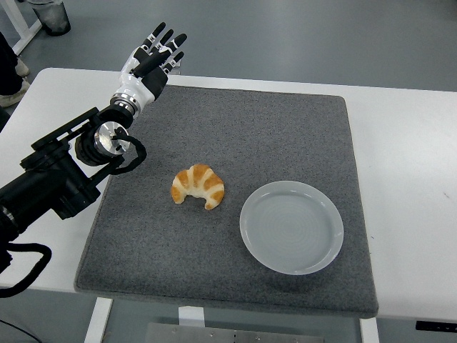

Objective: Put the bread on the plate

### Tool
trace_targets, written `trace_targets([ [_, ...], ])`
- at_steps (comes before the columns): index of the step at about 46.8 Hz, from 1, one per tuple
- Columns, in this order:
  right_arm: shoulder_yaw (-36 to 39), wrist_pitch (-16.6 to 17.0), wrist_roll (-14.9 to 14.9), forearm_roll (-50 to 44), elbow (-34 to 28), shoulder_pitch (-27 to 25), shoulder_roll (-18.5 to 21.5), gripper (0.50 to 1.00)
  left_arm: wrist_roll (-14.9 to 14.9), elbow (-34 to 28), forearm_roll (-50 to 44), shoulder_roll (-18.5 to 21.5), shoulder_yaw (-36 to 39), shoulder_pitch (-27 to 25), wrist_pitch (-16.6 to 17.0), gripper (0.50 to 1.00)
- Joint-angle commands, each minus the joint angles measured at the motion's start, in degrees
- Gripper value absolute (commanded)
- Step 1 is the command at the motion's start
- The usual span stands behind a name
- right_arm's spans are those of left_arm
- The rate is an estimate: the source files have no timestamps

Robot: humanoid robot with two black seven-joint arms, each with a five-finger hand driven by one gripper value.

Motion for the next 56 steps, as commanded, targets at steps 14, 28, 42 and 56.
trace_targets([
  [14,0.0,0.0,0.0,0.0,0.0,0.0,0.0,0.952,-0.9,-0.8,5.6,0.9,2.5,-1.5,0.1,1.0],
  [28,0.0,0.0,0.0,0.0,0.0,0.0,0.0,0.952,-1.1,-5.1,29.7,8.7,21.1,-10.1,-2.7,0.992],
  [42,-0.1,0.0,-0.1,0.0,0.0,0.0,0.0,0.952,-0.6,-16.2,33.7,17.8,45.2,-23.6,-6.5,0.986],
  [56,-0.1,0.0,-0.1,0.0,0.0,-0.1,0.0,0.952,-0.4,-21.7,60.5,21.3,49.7,-25.4,-8.4,0.994],
])
